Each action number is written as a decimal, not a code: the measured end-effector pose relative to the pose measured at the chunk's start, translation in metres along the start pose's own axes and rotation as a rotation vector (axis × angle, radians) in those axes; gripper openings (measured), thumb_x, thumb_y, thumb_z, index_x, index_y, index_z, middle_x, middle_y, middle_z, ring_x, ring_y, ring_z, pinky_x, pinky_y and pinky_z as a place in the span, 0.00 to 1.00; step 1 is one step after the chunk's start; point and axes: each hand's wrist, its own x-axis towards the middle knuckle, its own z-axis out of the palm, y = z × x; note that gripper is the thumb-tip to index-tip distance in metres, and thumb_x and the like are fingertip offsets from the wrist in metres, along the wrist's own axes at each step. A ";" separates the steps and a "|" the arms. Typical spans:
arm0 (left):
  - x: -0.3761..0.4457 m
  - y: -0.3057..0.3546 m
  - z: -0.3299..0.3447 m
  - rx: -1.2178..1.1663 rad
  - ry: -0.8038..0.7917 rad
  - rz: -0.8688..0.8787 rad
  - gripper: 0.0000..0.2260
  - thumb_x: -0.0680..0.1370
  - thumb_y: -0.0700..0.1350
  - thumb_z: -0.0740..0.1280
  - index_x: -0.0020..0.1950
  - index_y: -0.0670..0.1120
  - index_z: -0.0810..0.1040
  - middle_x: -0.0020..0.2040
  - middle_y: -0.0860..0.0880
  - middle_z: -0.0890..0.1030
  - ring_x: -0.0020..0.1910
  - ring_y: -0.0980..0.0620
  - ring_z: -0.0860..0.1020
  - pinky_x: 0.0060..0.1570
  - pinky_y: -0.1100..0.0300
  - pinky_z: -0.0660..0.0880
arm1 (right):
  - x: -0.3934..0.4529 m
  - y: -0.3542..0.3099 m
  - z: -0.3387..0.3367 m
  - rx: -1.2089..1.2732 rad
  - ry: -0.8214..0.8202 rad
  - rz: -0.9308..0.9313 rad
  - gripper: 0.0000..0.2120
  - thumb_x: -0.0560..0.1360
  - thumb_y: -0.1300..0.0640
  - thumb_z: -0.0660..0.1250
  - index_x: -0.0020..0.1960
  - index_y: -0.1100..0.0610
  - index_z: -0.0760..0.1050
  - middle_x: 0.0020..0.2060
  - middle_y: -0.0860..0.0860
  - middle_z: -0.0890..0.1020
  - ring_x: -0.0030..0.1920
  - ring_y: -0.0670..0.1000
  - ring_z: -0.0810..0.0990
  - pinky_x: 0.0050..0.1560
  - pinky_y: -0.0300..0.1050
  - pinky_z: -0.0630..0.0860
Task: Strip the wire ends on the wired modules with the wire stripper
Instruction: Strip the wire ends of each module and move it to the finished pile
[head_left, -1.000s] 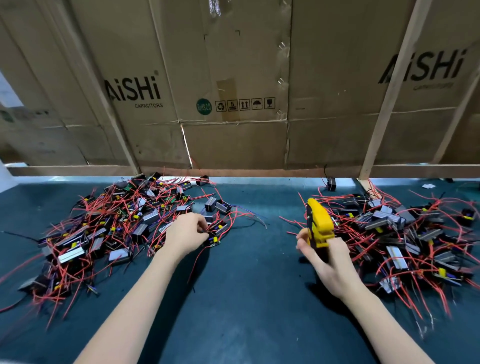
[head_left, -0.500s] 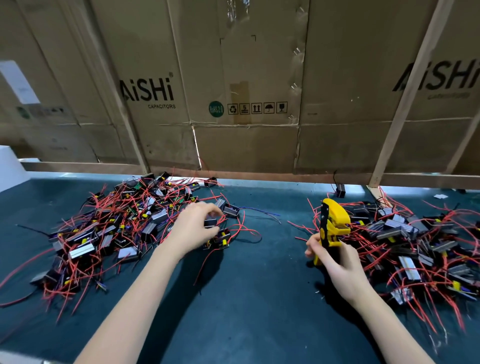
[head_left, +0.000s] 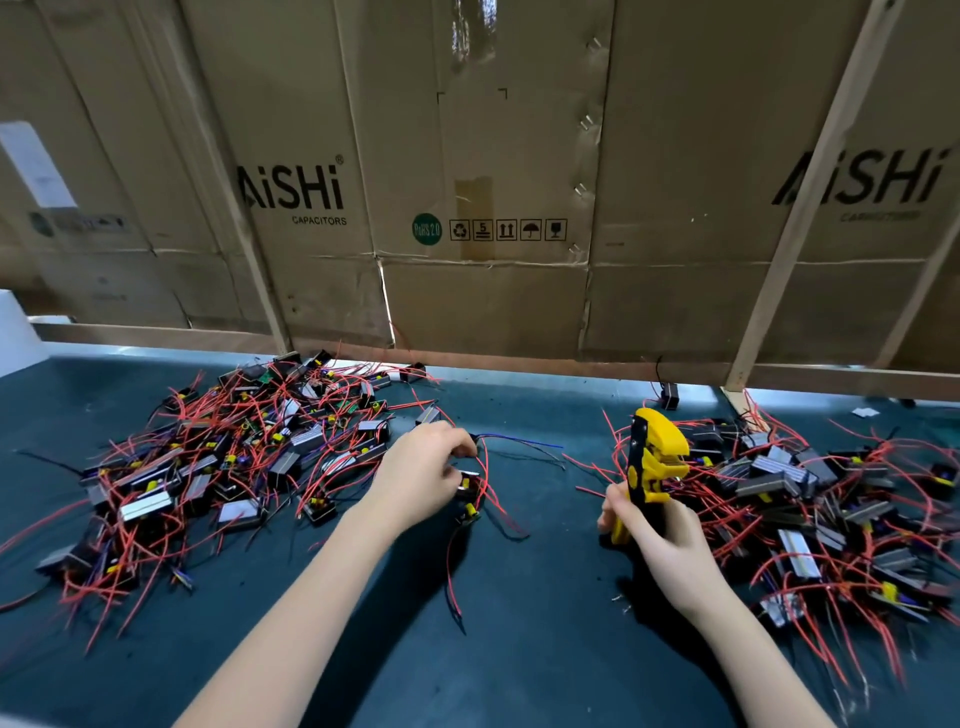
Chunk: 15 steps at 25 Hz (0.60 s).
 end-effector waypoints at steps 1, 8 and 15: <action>0.000 -0.002 0.003 -0.032 0.049 -0.106 0.10 0.74 0.39 0.65 0.52 0.49 0.80 0.48 0.52 0.81 0.51 0.49 0.78 0.51 0.55 0.75 | 0.000 0.000 0.000 0.008 -0.002 0.000 0.17 0.71 0.39 0.67 0.41 0.53 0.79 0.36 0.55 0.83 0.40 0.52 0.82 0.53 0.61 0.77; 0.007 0.001 0.015 0.185 -0.127 -0.299 0.10 0.74 0.51 0.71 0.54 0.52 0.80 0.55 0.50 0.77 0.56 0.47 0.77 0.53 0.54 0.75 | -0.002 -0.002 -0.002 -0.017 -0.031 -0.023 0.15 0.73 0.42 0.68 0.42 0.55 0.78 0.37 0.57 0.82 0.43 0.59 0.80 0.53 0.65 0.76; 0.010 0.022 -0.014 -0.111 0.029 0.181 0.15 0.71 0.32 0.70 0.51 0.49 0.82 0.47 0.51 0.76 0.46 0.53 0.77 0.51 0.58 0.75 | 0.000 -0.005 -0.001 0.014 -0.031 0.017 0.18 0.71 0.40 0.68 0.43 0.56 0.79 0.38 0.56 0.83 0.44 0.58 0.81 0.55 0.62 0.76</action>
